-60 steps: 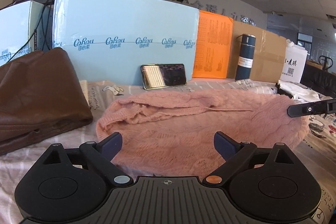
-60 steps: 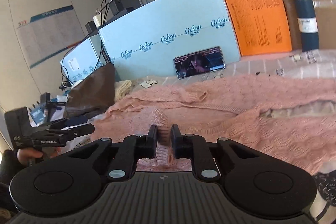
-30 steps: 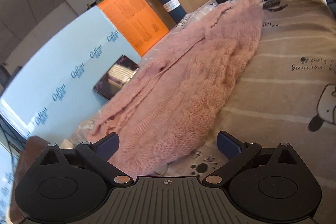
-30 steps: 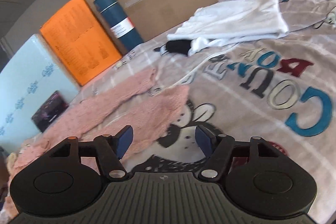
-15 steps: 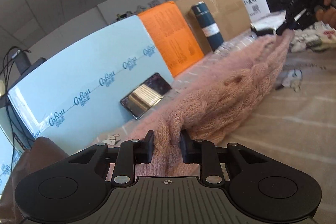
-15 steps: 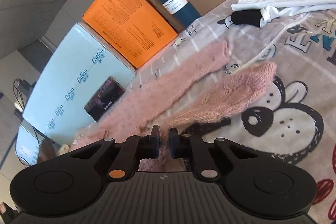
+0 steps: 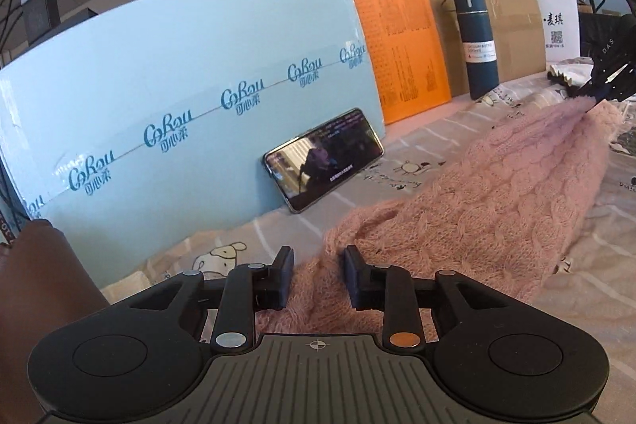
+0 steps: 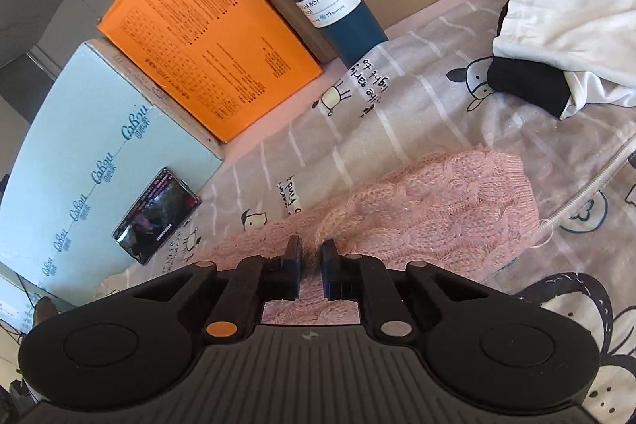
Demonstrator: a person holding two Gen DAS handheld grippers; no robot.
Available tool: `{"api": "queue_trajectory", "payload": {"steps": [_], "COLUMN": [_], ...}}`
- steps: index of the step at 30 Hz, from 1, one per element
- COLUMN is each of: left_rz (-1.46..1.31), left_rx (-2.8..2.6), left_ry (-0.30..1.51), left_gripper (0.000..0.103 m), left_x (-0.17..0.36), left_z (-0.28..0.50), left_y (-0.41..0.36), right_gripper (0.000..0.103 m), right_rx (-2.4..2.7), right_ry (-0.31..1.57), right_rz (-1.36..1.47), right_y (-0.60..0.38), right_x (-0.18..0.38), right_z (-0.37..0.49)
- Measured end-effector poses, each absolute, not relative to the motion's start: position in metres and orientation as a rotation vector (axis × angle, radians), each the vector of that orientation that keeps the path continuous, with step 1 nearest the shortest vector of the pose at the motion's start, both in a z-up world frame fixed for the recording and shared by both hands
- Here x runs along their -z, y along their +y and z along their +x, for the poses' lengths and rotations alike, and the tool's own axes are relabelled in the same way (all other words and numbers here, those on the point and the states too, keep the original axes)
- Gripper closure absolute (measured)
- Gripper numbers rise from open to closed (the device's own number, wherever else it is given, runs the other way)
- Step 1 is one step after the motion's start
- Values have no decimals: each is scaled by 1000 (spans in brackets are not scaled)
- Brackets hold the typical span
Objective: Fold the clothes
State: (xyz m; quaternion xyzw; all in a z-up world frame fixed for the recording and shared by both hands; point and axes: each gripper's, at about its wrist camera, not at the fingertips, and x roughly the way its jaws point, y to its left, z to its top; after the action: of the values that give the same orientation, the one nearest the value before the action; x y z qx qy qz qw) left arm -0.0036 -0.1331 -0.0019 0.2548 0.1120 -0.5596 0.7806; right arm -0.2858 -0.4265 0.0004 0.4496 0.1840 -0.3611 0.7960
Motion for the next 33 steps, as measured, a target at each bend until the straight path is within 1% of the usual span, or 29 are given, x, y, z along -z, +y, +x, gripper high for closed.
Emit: {"api": "queue_trajectory", "payload": {"steps": [1,2,3,4,7,12,13,14,16,20,21,22,23,24,25,26,27,28,29,33], "left_rz": [546,539,523,506,471,425,408,383,333,383,403,422,442,468,494,512,516,513,506,418], "left_rx": [1199,1189,1173,1160,1144,1129,1141,1181,1260,1395,1416,1428,1440,1452,1467,1481,1483,1478,1469,1422], "left_ry": [256,268,272,275,285,232,210,191,154,171,199,237,274,301,313,314,307,294,276,223], "left_gripper": [70,63,60,55,48,46,44,39,30,29,29,29,31,33,44,62,69,81,92,94], "left_x": [4,6,7,8,9,1,-3,-6,-13,-13,-10,-5,-1,5,10,14,16,17,17,3], "left_z": [-1,2,5,7,11,-1,-6,-12,-23,-41,-43,-44,-45,-47,-51,-55,-58,-61,-63,-61], "left_y": [-135,-137,-137,-137,-135,-131,-131,-131,-131,-162,-173,-184,-195,-202,-206,-207,-206,-204,-200,-191], "right_gripper": [85,73,69,68,65,61,59,56,53,52,53,57,67,69,73,78,82,90,94,97], "right_rx": [781,787,793,812,870,964,972,980,997,998,991,989,995,1014,1035,1054,1050,1041,1029,1092], "right_ry": [394,390,387,373,332,237,225,213,212,277,281,285,289,297,305,317,328,338,337,276], "right_rz": [970,975,980,971,957,952,948,943,920,845,831,818,796,750,700,634,582,533,500,424], "right_y": [-430,-434,-438,-441,-451,-449,-444,-438,-427,-408,-406,-405,-403,-401,-398,-393,-390,-386,-383,-376], "right_x": [-1,-1,-2,-4,-10,-9,-6,-4,2,14,17,19,19,19,18,17,17,17,16,10], "right_z": [-287,-289,-290,-294,-315,-358,-364,-371,-379,-373,-369,-365,-361,-357,-352,-347,-344,-341,-339,-336]}}
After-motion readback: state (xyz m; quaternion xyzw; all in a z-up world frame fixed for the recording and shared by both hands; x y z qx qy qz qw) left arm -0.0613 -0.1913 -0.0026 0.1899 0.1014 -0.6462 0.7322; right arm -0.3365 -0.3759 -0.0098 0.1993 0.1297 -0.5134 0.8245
